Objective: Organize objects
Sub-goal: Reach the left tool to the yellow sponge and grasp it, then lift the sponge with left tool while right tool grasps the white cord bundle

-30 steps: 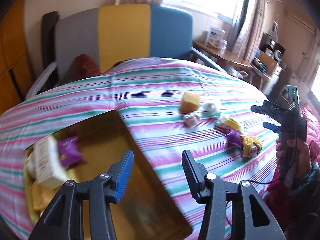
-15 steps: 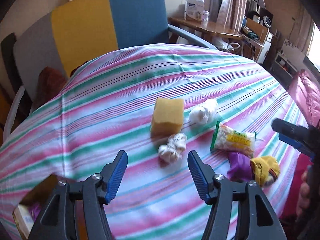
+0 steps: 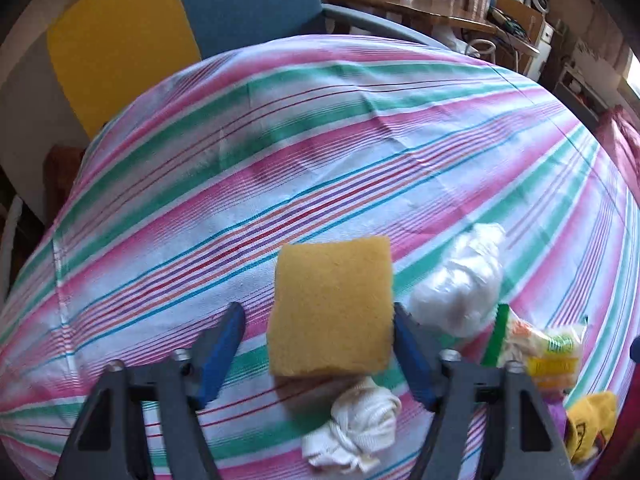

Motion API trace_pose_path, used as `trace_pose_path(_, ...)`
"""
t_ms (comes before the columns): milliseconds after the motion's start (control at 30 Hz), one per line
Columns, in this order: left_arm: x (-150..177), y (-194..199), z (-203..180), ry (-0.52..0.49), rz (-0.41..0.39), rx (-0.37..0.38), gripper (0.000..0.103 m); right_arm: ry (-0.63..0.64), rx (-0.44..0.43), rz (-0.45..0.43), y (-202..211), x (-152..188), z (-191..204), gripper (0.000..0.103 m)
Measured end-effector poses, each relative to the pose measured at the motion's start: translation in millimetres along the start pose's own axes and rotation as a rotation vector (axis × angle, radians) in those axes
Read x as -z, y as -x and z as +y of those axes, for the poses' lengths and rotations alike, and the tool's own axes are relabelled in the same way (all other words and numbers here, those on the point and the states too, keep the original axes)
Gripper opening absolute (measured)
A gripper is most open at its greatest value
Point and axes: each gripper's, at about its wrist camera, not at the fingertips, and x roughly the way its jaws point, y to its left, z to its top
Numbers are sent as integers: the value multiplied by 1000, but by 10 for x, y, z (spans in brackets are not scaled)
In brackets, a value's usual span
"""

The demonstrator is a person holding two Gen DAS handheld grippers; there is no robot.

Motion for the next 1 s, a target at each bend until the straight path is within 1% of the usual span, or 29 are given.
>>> trace_pose_path(33,13,33,26,18,-12,30,54,2,4,-3,2,-2,0,92)
trace_pose_path(100,91,206,41,20,-68,42,54,5,11,-9,6,-4,-3,92)
trace_pose_path(200,270,537,85,47,-124,72,54,16,13,-8,3,-2,15,92)
trace_pose_path(267,416,766,130,71,-146,91,54,38,16,-4,-6,12,54,92)
trace_pose_path(433,851,1275,279,125,-186,96,54,121,22,16,-51,82,186,92)
trace_pose_path(567,1269,1580,426,170,-204,90,54,261,36,32,-112,206,432,90)
trace_pose_path(667,1577,1711,547,208,-201,88,54,365,28,50,-160,316,606,83)
trace_pose_path(767,1854,1847,628,235,-204,92,54,459,15,88,-244,421,777,76)
trace_pose_path(867,2121,1960,733,264,-209,92,54,547,2,124,-344,494,969,75)
trace_pose_path(933,2248,2019,777,274,-213,89,54,612,12,137,-454,514,1112,75)
trace_pose_path(1000,2375,2068,828,295,-213,100,54,650,30,162,-628,503,1223,75)
